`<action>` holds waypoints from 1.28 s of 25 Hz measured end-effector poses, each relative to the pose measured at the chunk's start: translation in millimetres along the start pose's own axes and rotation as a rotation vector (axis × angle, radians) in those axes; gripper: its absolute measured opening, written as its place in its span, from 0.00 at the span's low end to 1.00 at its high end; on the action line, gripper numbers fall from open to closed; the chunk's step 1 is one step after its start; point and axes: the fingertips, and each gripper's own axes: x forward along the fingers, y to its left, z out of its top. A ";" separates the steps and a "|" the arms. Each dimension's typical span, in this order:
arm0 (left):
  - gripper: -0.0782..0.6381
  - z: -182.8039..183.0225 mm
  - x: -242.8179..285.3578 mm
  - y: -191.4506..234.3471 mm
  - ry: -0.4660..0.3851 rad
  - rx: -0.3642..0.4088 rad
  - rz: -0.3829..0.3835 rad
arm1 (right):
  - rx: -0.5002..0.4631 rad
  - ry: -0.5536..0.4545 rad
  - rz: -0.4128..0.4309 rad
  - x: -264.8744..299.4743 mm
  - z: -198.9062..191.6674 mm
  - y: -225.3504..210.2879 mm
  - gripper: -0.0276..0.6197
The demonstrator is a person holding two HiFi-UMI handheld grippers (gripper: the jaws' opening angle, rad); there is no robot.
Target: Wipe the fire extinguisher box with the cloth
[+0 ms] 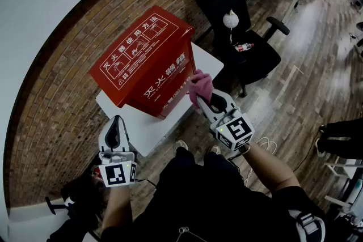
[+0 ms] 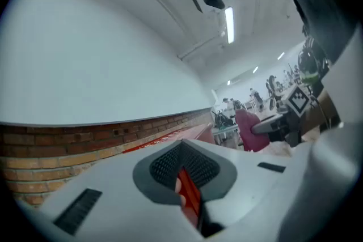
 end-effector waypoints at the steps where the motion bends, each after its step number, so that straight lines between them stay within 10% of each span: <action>1: 0.14 2.9 1.7 4.4 -0.014 -0.018 -0.002 | 0.005 0.001 -0.010 1.5 -0.6 2.2 0.18; 8: 0.14 25.2 11.3 46.3 -0.127 -0.085 -0.035 | 0.060 0.003 -0.126 12.7 0.1 7.1 0.18; 17: 0.14 48.6 42.4 104.2 -0.283 0.090 -0.079 | 0.388 -0.039 -0.162 46.1 2.1 -0.6 0.18; 21: 0.14 64.2 66.1 106.5 -0.337 0.224 -0.154 | 0.644 -0.112 -0.123 55.2 10.8 -13.2 0.18; 28: 0.14 82.9 109.2 53.9 -0.345 0.672 -0.353 | 0.945 -0.193 0.001 76.9 22.1 -45.4 0.18; 32: 0.14 95.8 103.0 14.4 -0.329 0.716 -0.443 | 1.052 -0.190 0.065 90.7 17.6 -62.8 0.17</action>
